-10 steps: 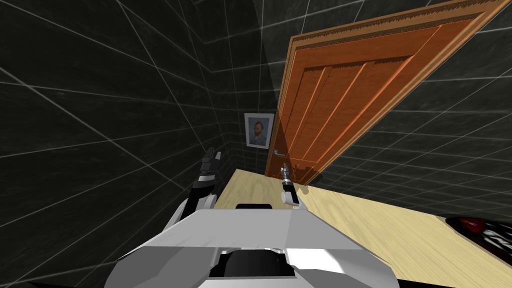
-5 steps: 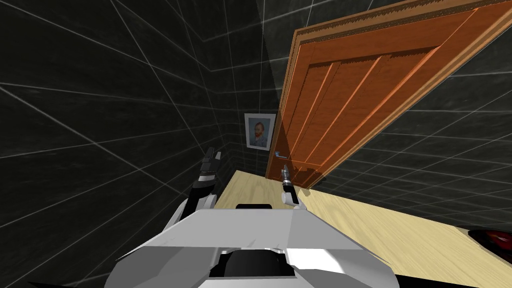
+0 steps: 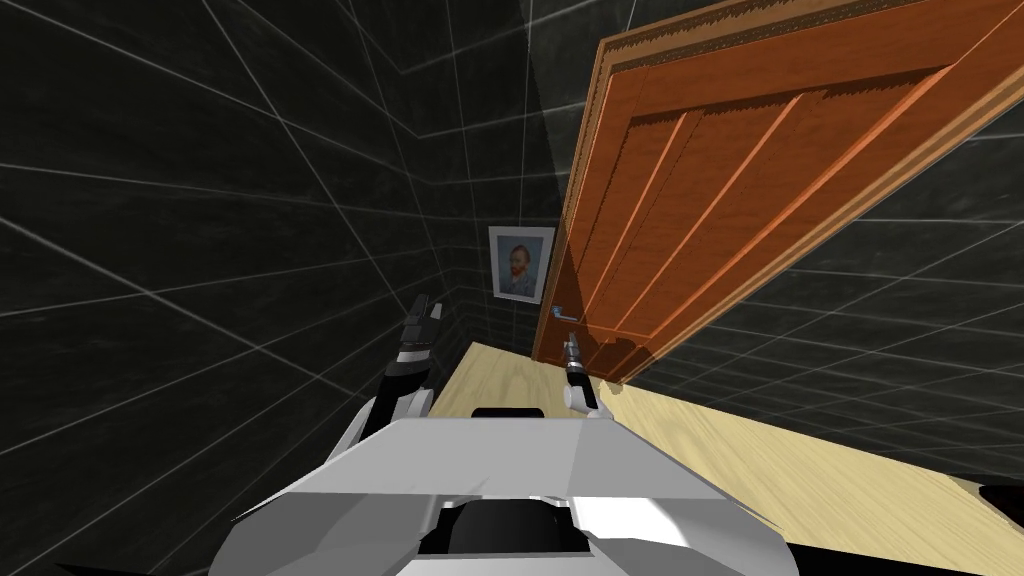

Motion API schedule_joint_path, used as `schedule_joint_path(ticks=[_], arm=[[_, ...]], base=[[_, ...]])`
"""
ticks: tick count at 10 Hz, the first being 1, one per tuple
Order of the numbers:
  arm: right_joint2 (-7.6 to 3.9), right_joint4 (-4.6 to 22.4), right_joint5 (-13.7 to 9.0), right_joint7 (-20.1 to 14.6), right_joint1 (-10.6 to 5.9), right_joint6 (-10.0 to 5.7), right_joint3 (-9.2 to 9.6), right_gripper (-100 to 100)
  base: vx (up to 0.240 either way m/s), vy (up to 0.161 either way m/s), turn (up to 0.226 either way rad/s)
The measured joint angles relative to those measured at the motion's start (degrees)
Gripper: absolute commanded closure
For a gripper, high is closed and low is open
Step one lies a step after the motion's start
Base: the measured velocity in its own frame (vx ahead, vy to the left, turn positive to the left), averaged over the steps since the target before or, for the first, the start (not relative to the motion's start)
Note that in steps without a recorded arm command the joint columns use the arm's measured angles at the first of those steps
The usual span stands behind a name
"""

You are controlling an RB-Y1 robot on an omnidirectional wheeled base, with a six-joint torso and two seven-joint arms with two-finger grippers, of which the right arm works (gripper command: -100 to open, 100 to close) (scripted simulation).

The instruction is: Pull the door open

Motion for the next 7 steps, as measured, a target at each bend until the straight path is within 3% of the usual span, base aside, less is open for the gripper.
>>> schedule_joint_path(ticks=[7], arm=[[-0.31, 7.02, -1.3, -0.13, -2.73, -1.33, -0.27, -100]], base=[[0.059, -0.012, 0.021]])
